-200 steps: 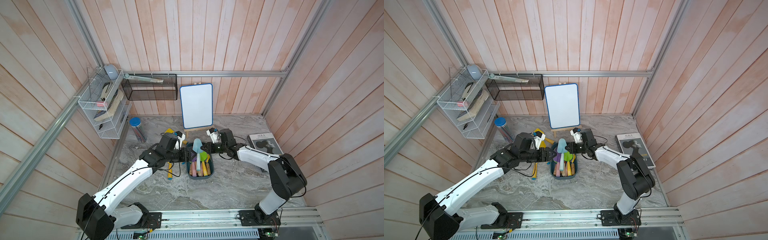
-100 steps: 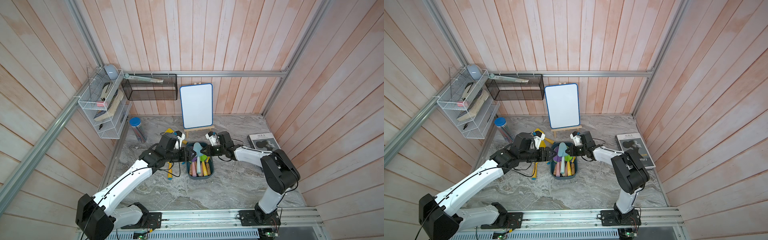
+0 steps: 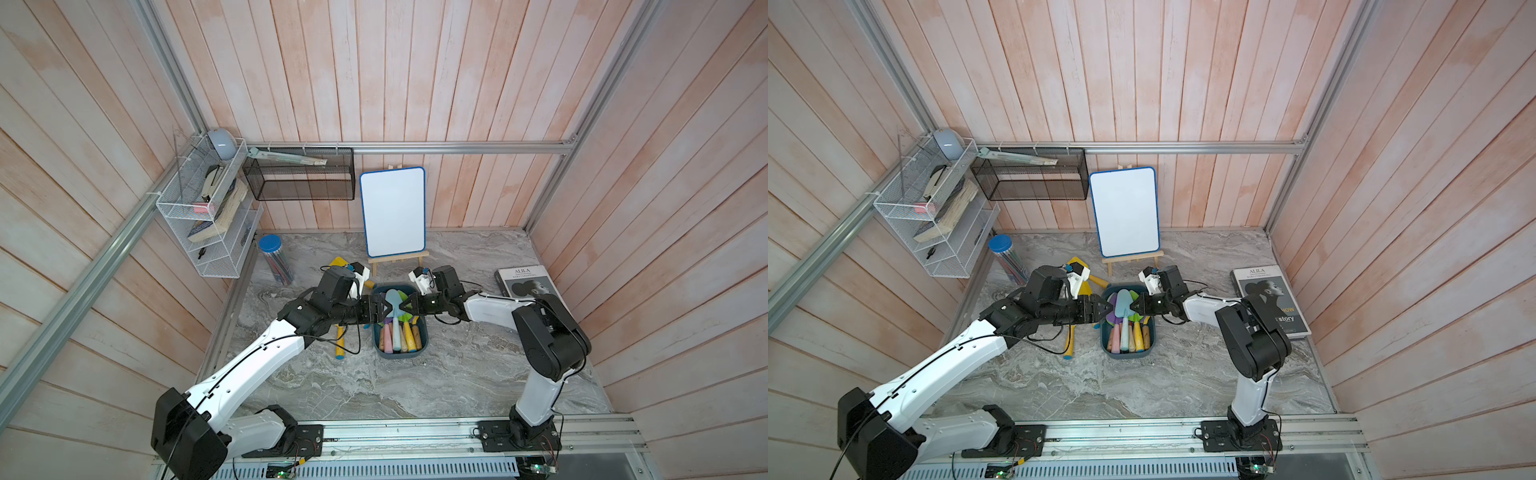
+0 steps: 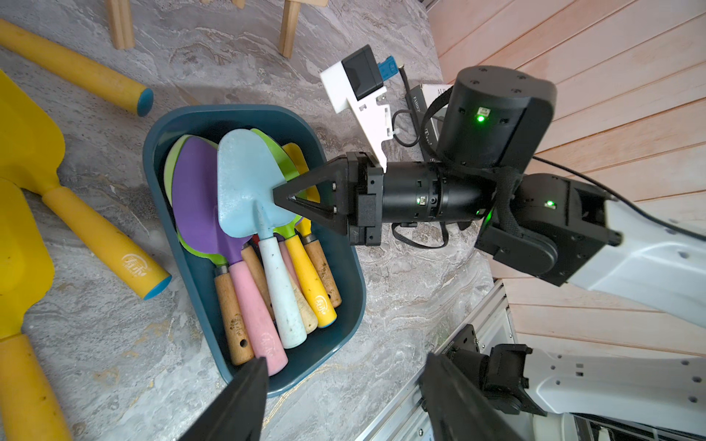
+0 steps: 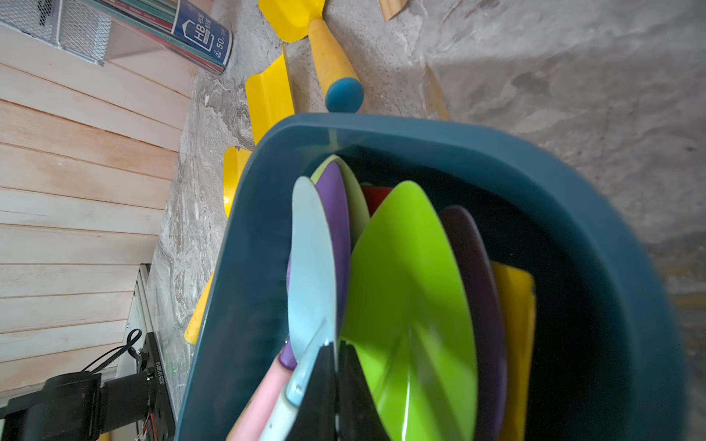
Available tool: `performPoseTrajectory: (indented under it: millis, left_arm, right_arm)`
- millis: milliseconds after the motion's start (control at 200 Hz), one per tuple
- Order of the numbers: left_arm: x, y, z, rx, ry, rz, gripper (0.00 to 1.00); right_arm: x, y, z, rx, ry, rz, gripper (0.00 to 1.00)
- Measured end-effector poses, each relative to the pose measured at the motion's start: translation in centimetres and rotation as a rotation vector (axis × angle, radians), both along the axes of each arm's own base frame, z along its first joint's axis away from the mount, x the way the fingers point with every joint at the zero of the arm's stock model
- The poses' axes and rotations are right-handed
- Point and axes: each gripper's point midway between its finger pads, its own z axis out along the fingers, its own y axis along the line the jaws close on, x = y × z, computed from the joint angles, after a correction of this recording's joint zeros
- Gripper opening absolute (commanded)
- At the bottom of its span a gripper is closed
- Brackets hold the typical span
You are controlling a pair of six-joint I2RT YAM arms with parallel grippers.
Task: Put the shovel into the storage box
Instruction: Place the shovel in the storage box.
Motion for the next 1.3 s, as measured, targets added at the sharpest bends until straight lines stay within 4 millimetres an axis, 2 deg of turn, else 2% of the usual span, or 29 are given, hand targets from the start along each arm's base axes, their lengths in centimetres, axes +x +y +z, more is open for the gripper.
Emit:
performPoseTrajectory:
  millis: [405, 565, 925, 1300]
  left_arm:
    - [0.0, 0.1, -0.1, 0.001, 0.0, 0.002, 0.7]
    - [-0.2, 0.2, -0.5, 0.008, 0.009, 0.002, 0.7]
    - [-0.3, 0.3, -0.7, 0.018, 0.017, 0.007, 0.71]
    - [-0.6, 1.1, -1.7, 0.056, 0.054, 0.028, 0.71]
  right_arm:
    - [0.0, 0.0, -0.1, -0.001, 0.002, 0.001, 0.0]
    - [0.1, 0.1, -0.1, -0.001, 0.002, 0.001, 0.05]
    - [0.8, 0.2, 0.4, -0.019, -0.015, -0.001, 0.22]
    - [1.6, -0.2, 0.5, -0.075, -0.031, -0.032, 0.27]
